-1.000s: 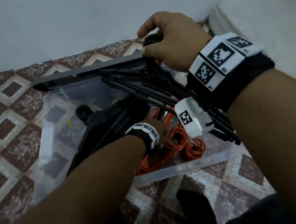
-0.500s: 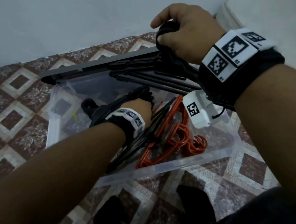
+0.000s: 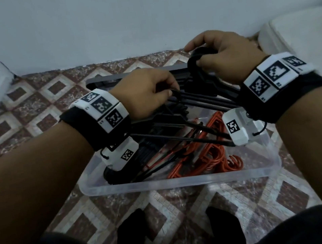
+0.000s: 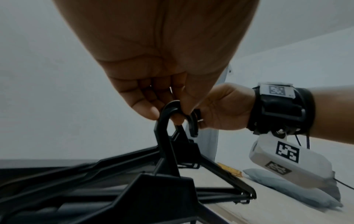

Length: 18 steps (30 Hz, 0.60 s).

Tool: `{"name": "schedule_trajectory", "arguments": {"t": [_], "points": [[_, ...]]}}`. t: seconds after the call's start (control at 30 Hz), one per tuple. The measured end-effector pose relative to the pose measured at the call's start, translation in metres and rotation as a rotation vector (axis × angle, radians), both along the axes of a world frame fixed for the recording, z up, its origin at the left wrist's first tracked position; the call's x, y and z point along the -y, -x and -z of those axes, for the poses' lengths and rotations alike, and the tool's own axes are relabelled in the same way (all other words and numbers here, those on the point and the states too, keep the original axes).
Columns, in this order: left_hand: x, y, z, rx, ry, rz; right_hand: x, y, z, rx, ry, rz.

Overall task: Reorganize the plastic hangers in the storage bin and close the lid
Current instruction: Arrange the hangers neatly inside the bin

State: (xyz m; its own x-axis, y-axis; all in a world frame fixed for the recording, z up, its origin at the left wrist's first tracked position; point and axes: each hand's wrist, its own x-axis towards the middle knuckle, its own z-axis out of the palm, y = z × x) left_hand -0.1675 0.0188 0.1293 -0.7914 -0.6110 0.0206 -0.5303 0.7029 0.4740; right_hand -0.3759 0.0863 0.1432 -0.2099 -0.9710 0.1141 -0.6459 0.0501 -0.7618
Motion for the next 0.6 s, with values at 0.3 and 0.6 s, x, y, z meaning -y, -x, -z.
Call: {"name": "schedule_trajectory", "arguments": {"t": [0.3,0.6], "points": [[-0.013,0.004,-0.011,-0.247,0.168,-0.078,-0.003,-0.024,-0.002,0.022,-0.169,-0.283],[-0.016,-0.002,0.027,-0.373,0.032,-0.185,0.0,-0.02,0.001,0.123,-0.147,-0.268]]}}
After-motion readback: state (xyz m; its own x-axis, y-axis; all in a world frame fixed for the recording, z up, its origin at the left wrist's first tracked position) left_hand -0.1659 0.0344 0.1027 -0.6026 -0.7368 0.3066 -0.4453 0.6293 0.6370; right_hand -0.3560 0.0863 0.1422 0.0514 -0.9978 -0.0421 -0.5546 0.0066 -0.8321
